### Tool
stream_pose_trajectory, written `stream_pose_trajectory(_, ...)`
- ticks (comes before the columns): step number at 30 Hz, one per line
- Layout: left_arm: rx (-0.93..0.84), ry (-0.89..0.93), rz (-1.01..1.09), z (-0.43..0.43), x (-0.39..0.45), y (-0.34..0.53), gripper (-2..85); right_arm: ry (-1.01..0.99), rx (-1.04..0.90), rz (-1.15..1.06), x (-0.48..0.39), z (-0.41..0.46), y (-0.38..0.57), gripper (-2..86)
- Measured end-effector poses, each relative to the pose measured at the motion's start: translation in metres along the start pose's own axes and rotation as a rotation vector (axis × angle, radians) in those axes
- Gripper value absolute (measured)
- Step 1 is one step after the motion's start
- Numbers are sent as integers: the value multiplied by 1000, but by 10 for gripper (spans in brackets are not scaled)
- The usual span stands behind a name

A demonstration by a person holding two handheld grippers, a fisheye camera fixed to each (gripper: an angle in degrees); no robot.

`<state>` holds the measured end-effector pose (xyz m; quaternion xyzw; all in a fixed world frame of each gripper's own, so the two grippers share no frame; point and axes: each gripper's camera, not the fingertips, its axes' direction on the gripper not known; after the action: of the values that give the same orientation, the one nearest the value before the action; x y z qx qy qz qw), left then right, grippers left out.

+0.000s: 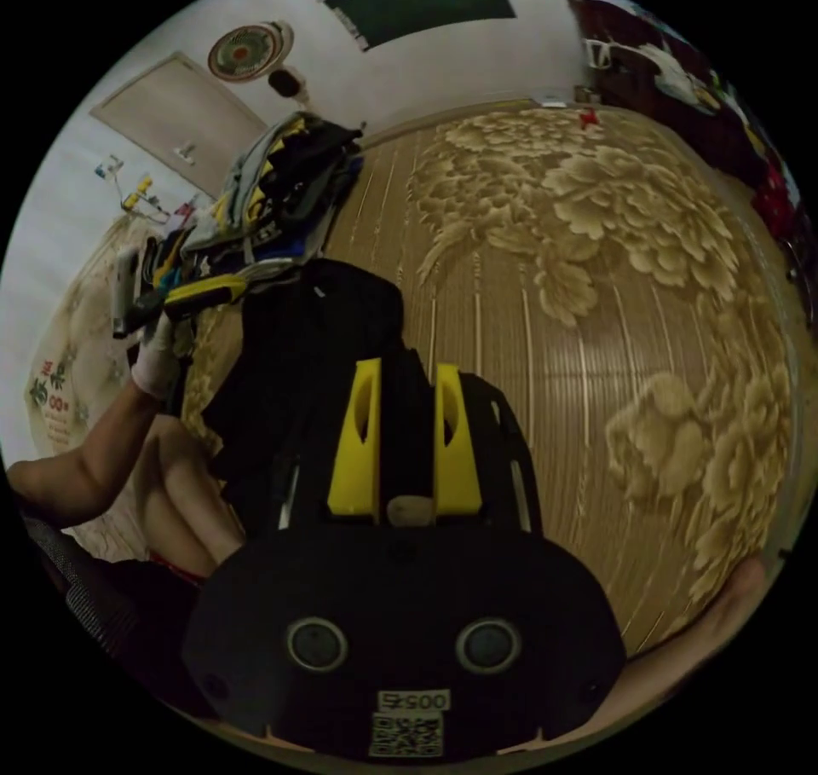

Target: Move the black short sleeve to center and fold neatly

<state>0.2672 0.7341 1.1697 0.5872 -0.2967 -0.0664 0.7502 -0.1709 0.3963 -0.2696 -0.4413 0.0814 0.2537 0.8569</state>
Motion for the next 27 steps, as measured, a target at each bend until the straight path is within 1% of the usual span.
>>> stream_pose_trajectory(3,-67,-52,110,24,23,-27,85,-11,-54,-26,-2,12,-12,109)
stream_pose_trajectory(5,-174,-88,138,48,33,-44,117,5,-82,-36,-4,17,-15,112)
stream_pose_trajectory(7,-237,-67,127,63,35,-52,133,4,-97,-47,-6,19,-16,112)
stream_pose_trajectory(9,-262,-12,92,73,34,-56,135,-8,-99,-56,-9,18,-15,106)
stream_pose_trajectory(10,-222,10,62,71,34,-57,134,2,-108,-63,-11,19,-14,97)
stream_pose_trajectory(12,-200,30,40,70,35,-60,124,43,-110,-59,-14,19,-10,74)
stream_pose_trajectory(13,-189,22,33,68,37,-61,91,53,-102,-43,-13,16,-6,55)
stream_pose_trajectory(14,-192,32,31,65,38,-62,61,45,-103,-32,-12,15,-5,45)
stream_pose_trajectory(16,-192,102,7,61,38,-63,28,-23,-99,25,-3,4,6,4)
stream_pose_trajectory(17,-191,140,-14,56,39,-63,20,-40,-90,34,-2,0,9,2)
stream_pose_trajectory(19,-145,159,-28,38,44,-61,14,-91,-13,37,-4,-29,27,-6)
stream_pose_trajectory(21,-78,145,-18,12,54,-57,10,-90,53,21,-12,-57,43,-8)
stream_pose_trajectory(23,26,116,15,-33,73,-49,8,-90,130,-5,-23,-89,62,-9)
stream_pose_trajectory(24,54,108,22,-45,78,-47,7,-96,187,-21,-31,-113,75,-9)
stream_pose_trajectory(26,175,76,55,-98,97,-37,6,-104,277,-45,-45,-152,95,-10)
stream_pose_trajectory(27,209,67,64,-113,102,-34,6,-116,348,-60,-55,-180,110,-10)
